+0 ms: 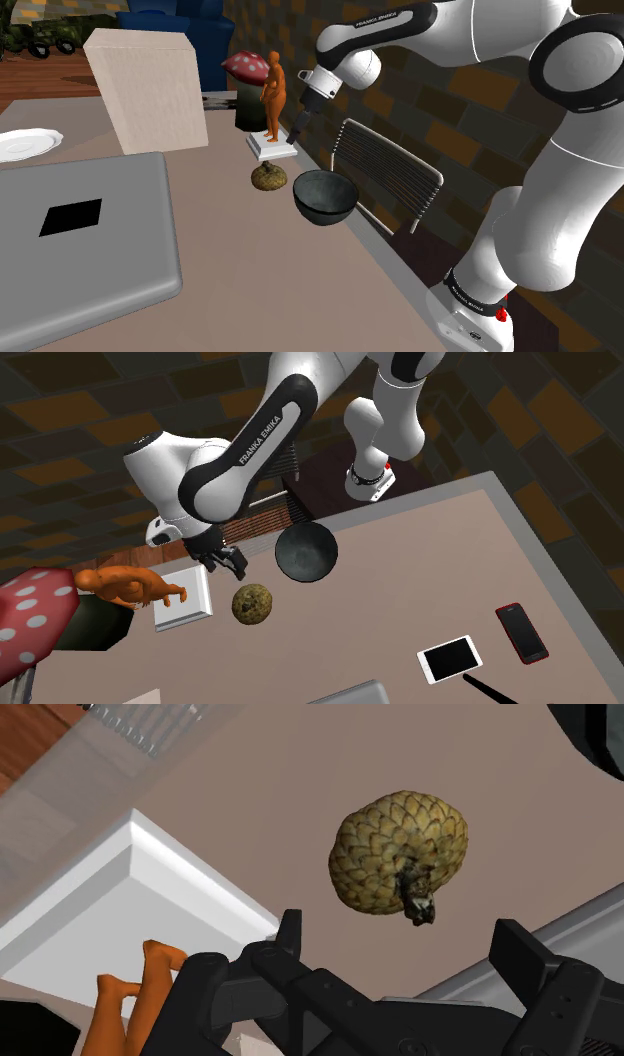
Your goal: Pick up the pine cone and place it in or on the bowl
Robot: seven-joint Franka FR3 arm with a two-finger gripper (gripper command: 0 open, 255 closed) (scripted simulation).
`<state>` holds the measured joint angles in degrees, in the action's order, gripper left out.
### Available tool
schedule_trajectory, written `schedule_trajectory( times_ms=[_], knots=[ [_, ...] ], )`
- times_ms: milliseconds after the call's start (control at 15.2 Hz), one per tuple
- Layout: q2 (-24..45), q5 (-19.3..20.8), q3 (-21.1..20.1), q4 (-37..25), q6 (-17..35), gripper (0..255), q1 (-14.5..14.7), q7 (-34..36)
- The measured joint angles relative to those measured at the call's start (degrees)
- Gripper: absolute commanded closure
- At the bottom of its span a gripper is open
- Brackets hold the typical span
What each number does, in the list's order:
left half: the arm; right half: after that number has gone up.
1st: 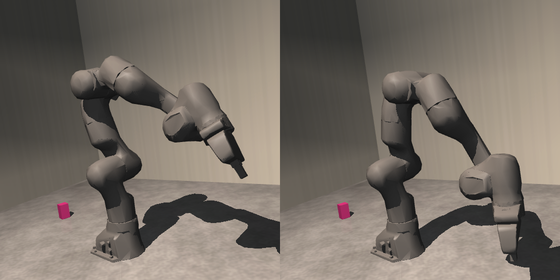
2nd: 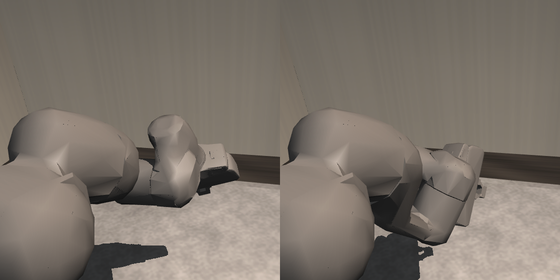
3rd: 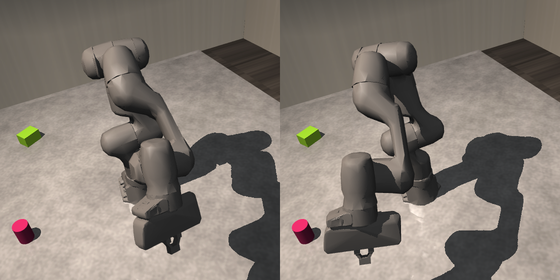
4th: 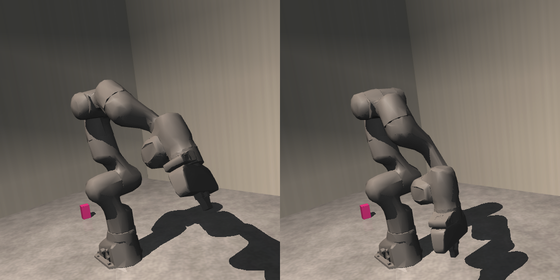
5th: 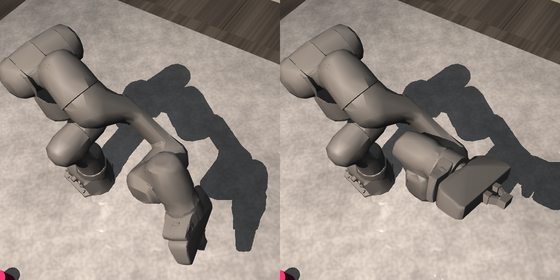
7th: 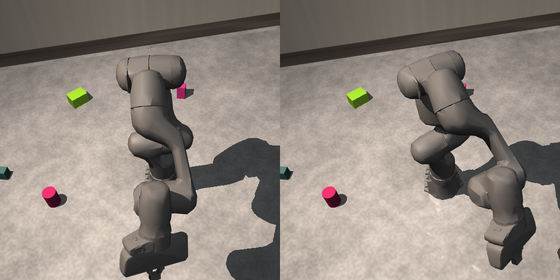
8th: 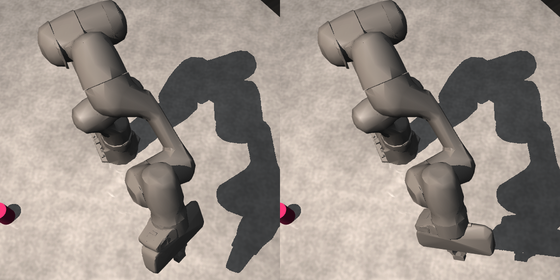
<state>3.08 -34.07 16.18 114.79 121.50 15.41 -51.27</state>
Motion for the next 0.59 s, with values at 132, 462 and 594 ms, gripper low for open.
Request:
schedule_trajectory(
  times_ms=[132,462,594],
  knots=[
    [1.0,-0.8,-0.4,0.3,1.3,0,0.3,-0.5],
    [2.5,-2.0,-0.9,0.7,3.2,0,0.8,-1.1],
    [2.6,-2.0,-0.9,0.6,3.2,0,0.8,-1.1]
  ],
)
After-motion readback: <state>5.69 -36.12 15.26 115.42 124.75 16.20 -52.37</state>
